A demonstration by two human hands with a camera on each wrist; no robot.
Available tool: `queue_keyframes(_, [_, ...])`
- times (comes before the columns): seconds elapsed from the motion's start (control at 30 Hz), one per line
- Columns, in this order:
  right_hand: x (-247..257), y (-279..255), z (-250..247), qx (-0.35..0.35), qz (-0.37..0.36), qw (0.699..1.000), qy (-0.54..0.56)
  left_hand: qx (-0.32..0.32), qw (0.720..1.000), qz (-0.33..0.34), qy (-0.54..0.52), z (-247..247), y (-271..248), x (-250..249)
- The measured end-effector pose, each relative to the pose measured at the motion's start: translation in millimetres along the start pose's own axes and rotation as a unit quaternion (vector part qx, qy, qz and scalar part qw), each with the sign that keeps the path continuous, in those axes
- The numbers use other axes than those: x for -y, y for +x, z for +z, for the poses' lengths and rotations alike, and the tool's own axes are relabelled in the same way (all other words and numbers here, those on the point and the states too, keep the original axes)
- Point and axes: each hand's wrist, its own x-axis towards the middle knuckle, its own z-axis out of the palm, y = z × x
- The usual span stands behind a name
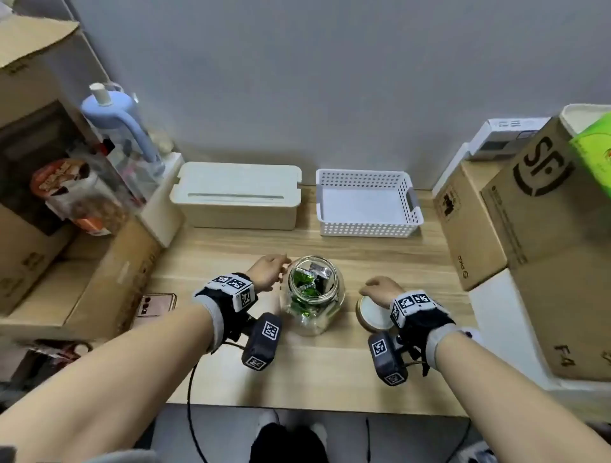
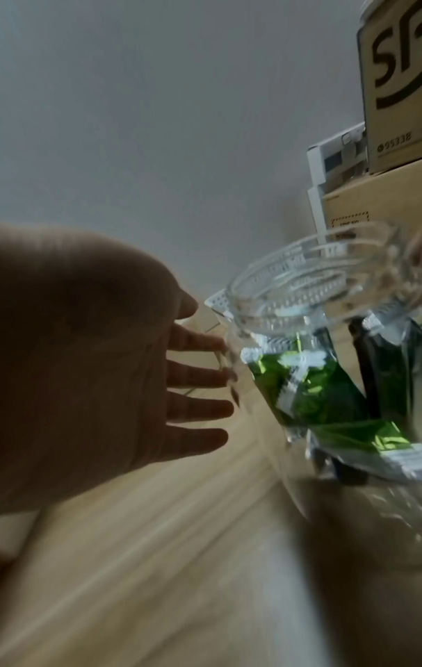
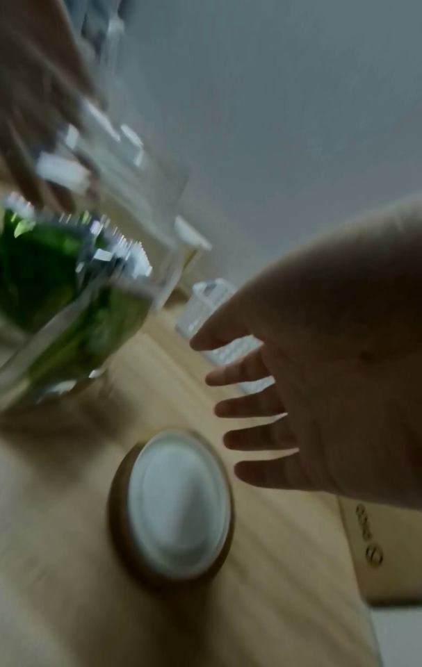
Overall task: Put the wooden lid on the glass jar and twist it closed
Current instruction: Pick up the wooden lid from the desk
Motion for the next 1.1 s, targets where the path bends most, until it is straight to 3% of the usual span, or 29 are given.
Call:
queue_keyframes(0.23, [-31, 10, 38, -0.084, 0.094, 0.991, -0.046, -0.046, 0.996, -0.044, -0.065, 12, 7, 30])
queue_keyframes(0.43, [-45, 28, 57, -0.136, 0.085, 0.983, -0.088, -0.042, 0.991, -0.058, -0.110, 14, 12, 40])
queue_keyframes(0.7, [-48, 30, 55, -0.102, 0.080, 0.986, -0.100, -0.045, 0.990, -0.034, -0.133, 11, 9, 39])
queue_keyframes(0.87, [-29, 9, 21, -0.161, 0.094, 0.979, 0.088, -0.071, 0.993, 0.001, -0.097, -2, 1, 23])
queue_keyframes(1.0, [10, -15, -24, -0.214, 0.003, 0.947, 0.241, -0.107, 0.989, 0.049, -0.094, -12, -6, -6])
queue_keyframes(1.1, [39, -37, -45, -0.199, -0.098, 0.935, 0.277, -0.100, 0.986, 0.101, -0.085, -11, -18, -31])
